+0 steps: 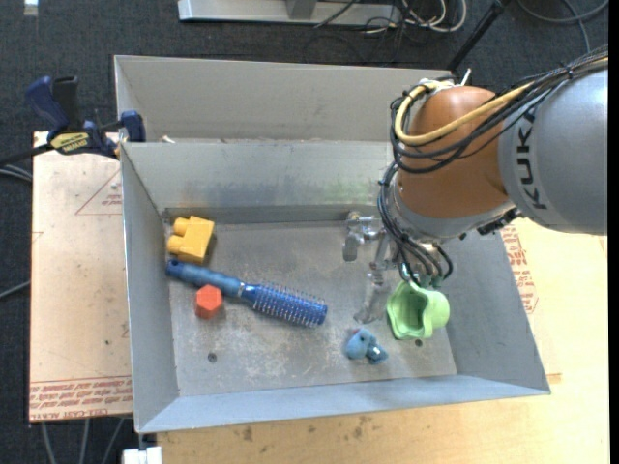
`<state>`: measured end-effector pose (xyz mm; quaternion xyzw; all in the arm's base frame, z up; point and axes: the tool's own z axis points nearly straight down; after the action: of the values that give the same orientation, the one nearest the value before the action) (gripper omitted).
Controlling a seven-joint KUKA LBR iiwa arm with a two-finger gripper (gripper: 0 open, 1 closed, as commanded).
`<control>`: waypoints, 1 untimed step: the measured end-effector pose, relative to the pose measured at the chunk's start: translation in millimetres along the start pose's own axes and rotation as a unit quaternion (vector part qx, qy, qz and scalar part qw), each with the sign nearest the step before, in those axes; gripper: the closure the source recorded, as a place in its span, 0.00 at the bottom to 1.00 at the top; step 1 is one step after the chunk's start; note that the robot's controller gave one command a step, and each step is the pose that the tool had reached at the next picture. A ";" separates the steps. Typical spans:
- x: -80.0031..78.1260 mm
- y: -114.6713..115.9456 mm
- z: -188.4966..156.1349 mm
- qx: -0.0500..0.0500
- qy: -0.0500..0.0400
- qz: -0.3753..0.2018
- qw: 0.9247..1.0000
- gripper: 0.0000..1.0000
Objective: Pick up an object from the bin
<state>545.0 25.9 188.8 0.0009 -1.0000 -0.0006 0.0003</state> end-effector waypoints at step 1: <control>11.9 21.3 123.3 0.000 0.003 -0.021 1.000 0.00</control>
Offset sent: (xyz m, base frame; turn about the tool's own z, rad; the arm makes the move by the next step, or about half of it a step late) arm -0.0100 0.0203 -0.1188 -0.0388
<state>533.0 47.3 65.6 0.0220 -0.9998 -0.0007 0.0034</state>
